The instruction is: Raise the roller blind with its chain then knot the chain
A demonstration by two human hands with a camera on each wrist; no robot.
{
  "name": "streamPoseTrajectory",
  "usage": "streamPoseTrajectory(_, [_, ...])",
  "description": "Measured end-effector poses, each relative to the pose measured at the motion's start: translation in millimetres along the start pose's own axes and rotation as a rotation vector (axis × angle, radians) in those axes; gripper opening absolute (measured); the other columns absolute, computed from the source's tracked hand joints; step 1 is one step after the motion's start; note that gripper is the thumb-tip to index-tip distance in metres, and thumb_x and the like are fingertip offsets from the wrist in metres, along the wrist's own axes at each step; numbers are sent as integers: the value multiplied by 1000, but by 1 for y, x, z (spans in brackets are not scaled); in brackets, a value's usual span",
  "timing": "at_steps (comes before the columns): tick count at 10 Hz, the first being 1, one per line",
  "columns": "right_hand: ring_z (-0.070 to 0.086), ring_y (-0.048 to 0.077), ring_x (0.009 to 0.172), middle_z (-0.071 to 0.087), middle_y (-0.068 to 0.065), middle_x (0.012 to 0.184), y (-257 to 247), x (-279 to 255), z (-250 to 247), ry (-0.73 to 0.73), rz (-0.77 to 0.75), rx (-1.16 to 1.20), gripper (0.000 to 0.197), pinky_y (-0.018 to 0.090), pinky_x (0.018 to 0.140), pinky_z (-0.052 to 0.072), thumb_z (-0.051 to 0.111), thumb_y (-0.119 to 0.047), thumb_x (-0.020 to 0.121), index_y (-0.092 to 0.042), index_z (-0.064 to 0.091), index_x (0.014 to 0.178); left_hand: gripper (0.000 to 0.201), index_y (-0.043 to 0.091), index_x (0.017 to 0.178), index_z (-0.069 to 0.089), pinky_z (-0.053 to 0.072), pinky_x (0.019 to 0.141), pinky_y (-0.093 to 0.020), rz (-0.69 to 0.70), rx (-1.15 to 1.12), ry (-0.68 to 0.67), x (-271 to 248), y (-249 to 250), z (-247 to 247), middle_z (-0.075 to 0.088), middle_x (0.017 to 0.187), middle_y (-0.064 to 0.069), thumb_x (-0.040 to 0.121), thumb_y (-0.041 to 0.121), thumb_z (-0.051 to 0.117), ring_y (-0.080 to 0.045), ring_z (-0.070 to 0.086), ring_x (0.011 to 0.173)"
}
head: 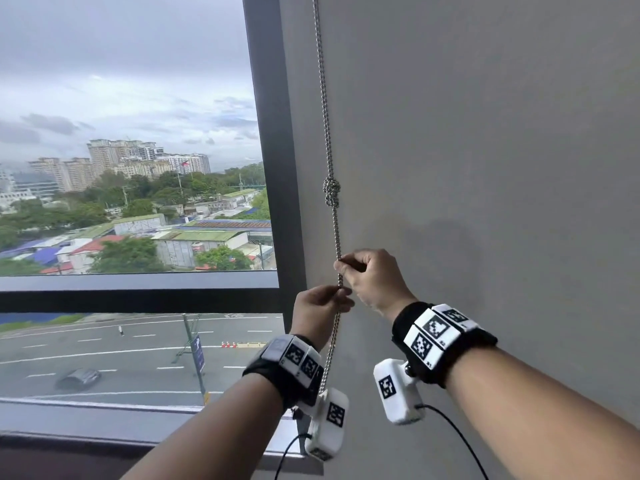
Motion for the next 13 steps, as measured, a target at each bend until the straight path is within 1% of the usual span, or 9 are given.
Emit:
streamPoseTrajectory(3, [57, -2, 53, 69, 1, 68, 1, 2, 5, -17, 5, -15, 13, 1, 54, 40, 71, -17, 85, -6, 75, 80, 12, -12, 90, 65, 40, 47, -10, -6, -2, 6, -1, 3, -2, 63, 44, 6, 86, -7, 55, 0, 55, 42])
streamPoseTrajectory(4, [57, 0, 55, 68, 0, 68, 0, 2, 5, -25, 16, -37, 14, 2, 54, 40, 71, -19, 85, -7, 75, 80, 11, -9, 90, 65, 41, 47, -10, -15, 11, -12, -2, 5, -2, 63, 44, 6, 87, -6, 55, 0, 56, 42])
streamPoseTrajectory(6, [54, -4, 45, 64, 0, 64, -9, 0, -3, -43, 39, -112, 17, 3, 47, 37, 73, -22, 84, -6, 73, 80, 15, -10, 96, 66, 48, 68, -27, -35, 94, -54, -2, 11, -6, 69, 62, 2, 83, -4, 61, -11, 57, 60])
streamPoseTrajectory(7, [61, 11, 65, 68, 1, 72, -18, 0, -10, -61, 46, -197, 19, 11, 62, 43, 74, -27, 82, -9, 75, 87, 24, 5, 103, 67, 50, 85, -36, -14, 255, -106, -3, 18, -11, 68, 86, -10, 80, 10, 69, -18, 60, 80])
streamPoseTrajectory(8, [63, 15, 80, 72, 4, 88, -27, 1, -19, -89, 55, -309, 27, 19, 77, 45, 73, -31, 82, -10, 74, 98, 46, 12, 110, 64, 49, 96, -43, -14, 370, -153, -4, 32, -18, 68, 105, -13, 70, 34, 71, -24, 65, 95])
streamPoseTrajectory(9, [62, 19, 82, 69, 2, 87, -43, -4, -31, -108, 63, -422, 31, 21, 76, 45, 70, -36, 83, -10, 72, 99, 53, 15, 114, 61, 44, 100, -44, 14, 511, -213, -6, 54, -24, 66, 115, -13, 71, 45, 65, -30, 60, 111])
streamPoseTrajectory(10, [64, 22, 93, 69, 5, 100, -63, -12, -45, -136, 73, -476, 36, 24, 84, 47, 67, -36, 84, -9, 68, 109, 77, 17, 129, 52, 42, 103, -41, 50, 648, -236, -7, 82, -33, 63, 127, -7, 68, 64, 57, -25, 57, 118])
streamPoseTrajectory(11, [61, 24, 111, 66, 9, 122, -88, -21, -59, -193, 102, -562, 49, 28, 96, 45, 64, -41, 85, -12, 60, 125, 91, 12, 144, 31, 31, 112, -39, 37, 803, -265, -15, 121, -40, 43, 147, -10, 74, 67, 53, -24, 41, 135])
streamPoseTrajectory(13, [54, 24, 126, 56, 9, 139, -132, -27, -81, -212, 111, -640, 62, 35, 106, 42, 61, -48, 84, -15, 51, 135, 88, 15, 149, 17, 26, 112, -36, 67, 970, -274, -29, 187, -64, 29, 154, -12, 83, 64, 46, -27, 30, 140])
Point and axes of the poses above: each hand's wrist, its own x-axis towards the middle knuckle, its own z-axis out of the palm, y = z × x, the point moved 6 cm from there along x, towards the middle knuckle
